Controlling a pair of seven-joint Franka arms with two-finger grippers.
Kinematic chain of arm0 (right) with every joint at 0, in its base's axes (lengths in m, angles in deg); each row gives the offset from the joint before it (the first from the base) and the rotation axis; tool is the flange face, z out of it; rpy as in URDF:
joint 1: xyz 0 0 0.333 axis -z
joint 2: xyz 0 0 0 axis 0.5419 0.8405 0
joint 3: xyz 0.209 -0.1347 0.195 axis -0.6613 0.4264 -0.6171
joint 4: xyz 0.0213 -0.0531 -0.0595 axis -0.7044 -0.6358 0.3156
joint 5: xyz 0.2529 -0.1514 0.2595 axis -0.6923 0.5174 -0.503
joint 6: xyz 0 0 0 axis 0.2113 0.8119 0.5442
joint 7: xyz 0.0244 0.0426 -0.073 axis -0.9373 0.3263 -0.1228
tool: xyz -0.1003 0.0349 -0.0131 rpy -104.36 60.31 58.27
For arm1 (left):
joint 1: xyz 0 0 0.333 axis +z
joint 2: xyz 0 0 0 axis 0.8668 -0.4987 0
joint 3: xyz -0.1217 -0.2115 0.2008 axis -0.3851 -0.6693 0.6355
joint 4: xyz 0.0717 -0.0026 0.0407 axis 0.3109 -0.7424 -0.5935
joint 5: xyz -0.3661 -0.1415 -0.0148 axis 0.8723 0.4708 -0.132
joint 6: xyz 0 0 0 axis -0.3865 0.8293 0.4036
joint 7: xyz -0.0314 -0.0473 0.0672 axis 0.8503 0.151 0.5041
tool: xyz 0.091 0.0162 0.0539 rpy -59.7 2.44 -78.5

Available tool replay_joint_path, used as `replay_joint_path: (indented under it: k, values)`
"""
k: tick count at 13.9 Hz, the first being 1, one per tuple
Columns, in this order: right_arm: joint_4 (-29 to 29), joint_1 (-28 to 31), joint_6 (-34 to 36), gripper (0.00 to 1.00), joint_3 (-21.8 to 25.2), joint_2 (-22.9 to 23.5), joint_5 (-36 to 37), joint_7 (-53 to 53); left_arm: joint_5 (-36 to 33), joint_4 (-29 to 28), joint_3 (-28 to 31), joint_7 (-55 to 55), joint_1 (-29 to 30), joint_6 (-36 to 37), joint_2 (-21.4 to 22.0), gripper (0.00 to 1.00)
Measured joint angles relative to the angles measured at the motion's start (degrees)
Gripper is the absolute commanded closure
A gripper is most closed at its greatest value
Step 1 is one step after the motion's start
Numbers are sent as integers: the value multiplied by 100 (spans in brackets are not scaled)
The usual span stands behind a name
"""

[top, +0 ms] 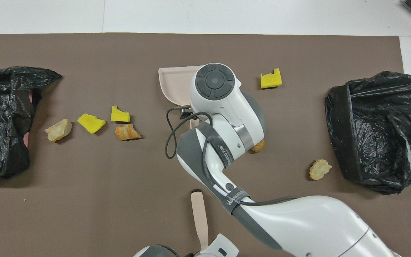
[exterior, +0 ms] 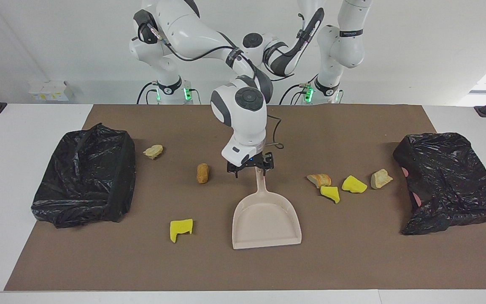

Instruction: Sweep and dump trash in bin

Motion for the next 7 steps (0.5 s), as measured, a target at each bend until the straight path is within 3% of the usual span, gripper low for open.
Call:
replay_joint_path:
  k: [5,7]
  values:
    - [1,-211,-72,0,1,269,0,0,1,25,25,-2,0,37,42,45]
    - [1,-273,-72,0,2,325,3,0,1,32,50,-1,0,83,87,60]
